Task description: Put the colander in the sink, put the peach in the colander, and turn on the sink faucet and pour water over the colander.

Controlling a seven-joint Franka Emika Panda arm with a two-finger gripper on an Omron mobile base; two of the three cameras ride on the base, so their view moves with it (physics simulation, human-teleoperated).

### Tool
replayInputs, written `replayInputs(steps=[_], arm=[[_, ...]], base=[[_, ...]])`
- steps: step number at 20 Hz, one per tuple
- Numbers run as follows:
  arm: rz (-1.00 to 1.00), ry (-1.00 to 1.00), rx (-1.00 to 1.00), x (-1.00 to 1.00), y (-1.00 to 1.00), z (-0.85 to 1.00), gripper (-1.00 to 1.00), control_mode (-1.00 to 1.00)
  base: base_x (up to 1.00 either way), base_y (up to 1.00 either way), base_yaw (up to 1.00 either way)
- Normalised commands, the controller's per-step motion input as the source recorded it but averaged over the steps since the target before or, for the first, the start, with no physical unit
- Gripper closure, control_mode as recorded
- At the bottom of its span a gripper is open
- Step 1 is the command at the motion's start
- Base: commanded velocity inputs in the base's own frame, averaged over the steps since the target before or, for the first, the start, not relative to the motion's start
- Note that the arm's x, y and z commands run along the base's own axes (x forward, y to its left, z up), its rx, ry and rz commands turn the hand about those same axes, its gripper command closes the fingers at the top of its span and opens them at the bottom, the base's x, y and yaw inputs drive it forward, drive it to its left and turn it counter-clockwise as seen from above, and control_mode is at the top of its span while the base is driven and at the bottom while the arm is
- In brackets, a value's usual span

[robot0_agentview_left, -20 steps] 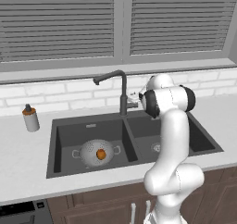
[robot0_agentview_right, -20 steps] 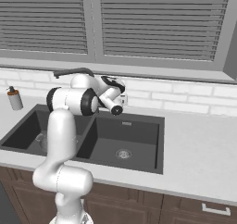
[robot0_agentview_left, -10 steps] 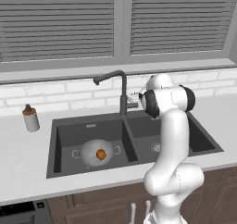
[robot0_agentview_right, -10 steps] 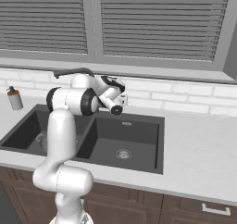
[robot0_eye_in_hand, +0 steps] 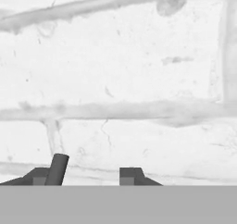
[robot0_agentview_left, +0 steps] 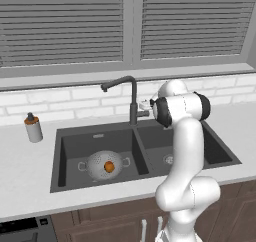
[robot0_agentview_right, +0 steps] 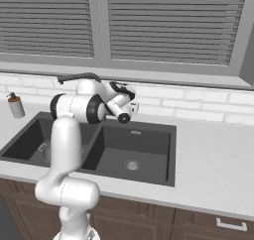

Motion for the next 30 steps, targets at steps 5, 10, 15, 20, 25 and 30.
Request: replayInputs(steps=[5,10,15,20,25,30], arm=[[-0.06,0.00,0.00,0.00,-0.72,-0.31,1.00,-1.00],[-0.04,0.00,0.00,0.00,-0.78,-0.30,1.00,-1.00],[-0.01,0.00,0.00,0.00,-0.89,-0.27,1.00,-1.00],[0.00,0.01,0.00,0.00,-0.97,-0.28,1.00,-1.00],[0.00,0.04,0.00,0.00,-0.96,-0.28,1.00,-1.00],[0.00,0.06,0.00,0.00,-0.85,-0.32,1.00,-1.00]], base=[[0.00,0.00,0.00],[0.00,0.00,0.00],[0.00,0.00,0.00],[0.00,0.00,0.00],[0.00,0.00,0.00],[0.00,0.00,0.00]])
